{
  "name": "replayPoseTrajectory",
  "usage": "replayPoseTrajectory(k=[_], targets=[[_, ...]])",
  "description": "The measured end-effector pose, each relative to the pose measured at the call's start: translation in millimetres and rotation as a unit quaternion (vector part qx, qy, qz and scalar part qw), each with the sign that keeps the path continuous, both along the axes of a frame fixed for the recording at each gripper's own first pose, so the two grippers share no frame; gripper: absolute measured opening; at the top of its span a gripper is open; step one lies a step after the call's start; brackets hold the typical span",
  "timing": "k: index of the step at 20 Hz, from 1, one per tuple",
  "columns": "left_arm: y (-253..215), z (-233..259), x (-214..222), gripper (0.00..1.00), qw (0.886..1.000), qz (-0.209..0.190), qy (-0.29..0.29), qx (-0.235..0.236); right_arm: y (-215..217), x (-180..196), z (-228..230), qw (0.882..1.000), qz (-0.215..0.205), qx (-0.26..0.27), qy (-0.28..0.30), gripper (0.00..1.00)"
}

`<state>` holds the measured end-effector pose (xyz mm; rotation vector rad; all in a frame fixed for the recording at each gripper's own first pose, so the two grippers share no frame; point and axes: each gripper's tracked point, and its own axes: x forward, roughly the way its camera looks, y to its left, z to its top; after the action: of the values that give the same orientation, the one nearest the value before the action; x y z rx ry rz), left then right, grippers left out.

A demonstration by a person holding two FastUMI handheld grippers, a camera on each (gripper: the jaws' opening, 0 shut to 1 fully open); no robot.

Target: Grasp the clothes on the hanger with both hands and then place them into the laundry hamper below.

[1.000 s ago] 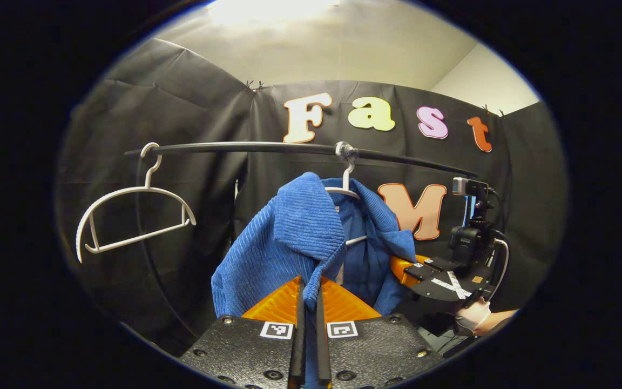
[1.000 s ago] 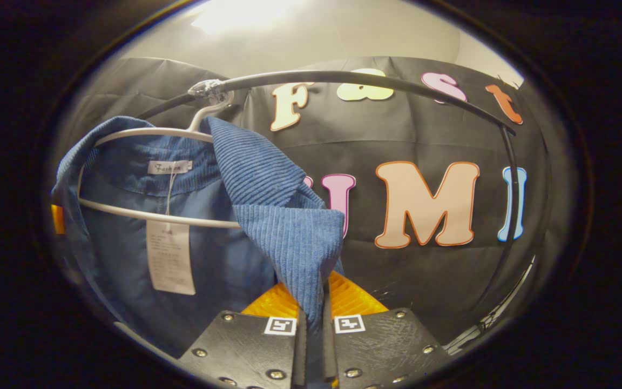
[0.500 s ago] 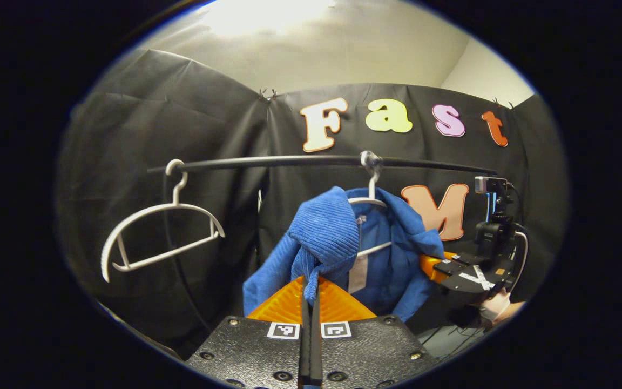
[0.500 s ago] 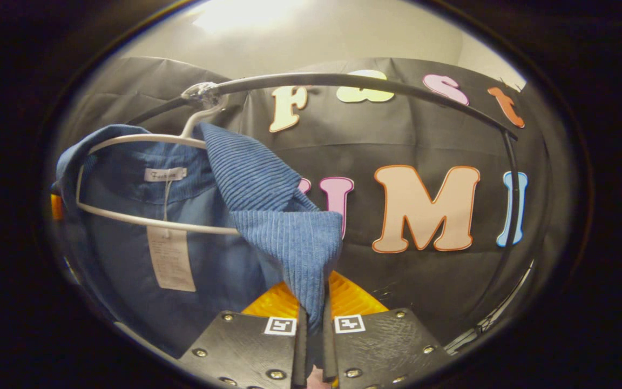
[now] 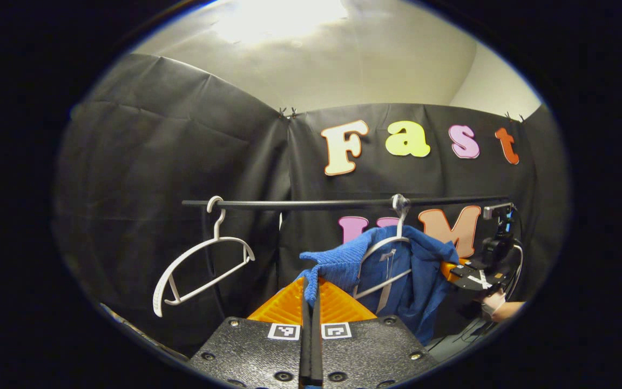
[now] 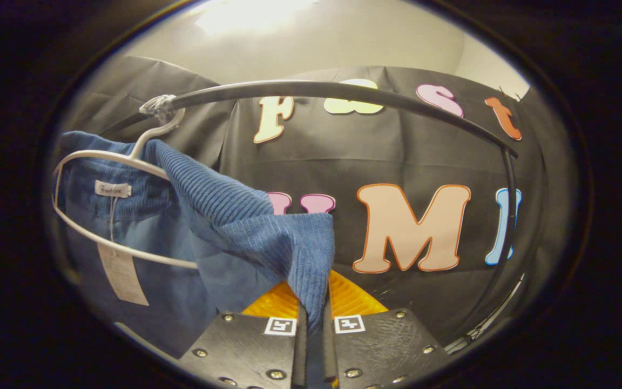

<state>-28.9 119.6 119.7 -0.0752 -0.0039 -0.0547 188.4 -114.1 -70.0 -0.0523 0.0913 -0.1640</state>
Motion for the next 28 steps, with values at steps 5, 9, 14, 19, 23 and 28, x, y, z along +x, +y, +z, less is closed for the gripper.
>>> replayPoseTrajectory(k=[5,9,14,19,23,28], targets=[[27.3,3.5,12.9,0.00,1.000,0.010,0.001,-0.022,-4.4,9.5,6.9,1.000,-0.003,0.004,-0.011,0.11],[39.7,-3.8,29.9,0.00,1.000,0.010,0.008,0.002,-8.2,14.5,10.4,1.000,-0.005,0.004,-0.016,0.11],[54.1,-22.2,56.2,0.00,1.000,0.000,0.011,-0.004,-16.1,20.9,15.6,0.999,-0.015,0.014,-0.024,0.11],[48.1,-40.3,79.0,0.00,0.999,-0.034,0.000,-0.010,-35.5,32.4,18.1,0.998,-0.040,0.019,-0.032,0.11],[27.2,-59.4,98.3,0.00,0.997,-0.071,-0.007,0.002,-60.4,39.7,17.9,0.997,-0.066,0.033,-0.033,0.11],[18.8,-78.4,106.2,0.00,0.995,-0.092,-0.004,-0.039,-71.8,49.2,16.0,0.996,-0.076,0.023,-0.032,0.11]])
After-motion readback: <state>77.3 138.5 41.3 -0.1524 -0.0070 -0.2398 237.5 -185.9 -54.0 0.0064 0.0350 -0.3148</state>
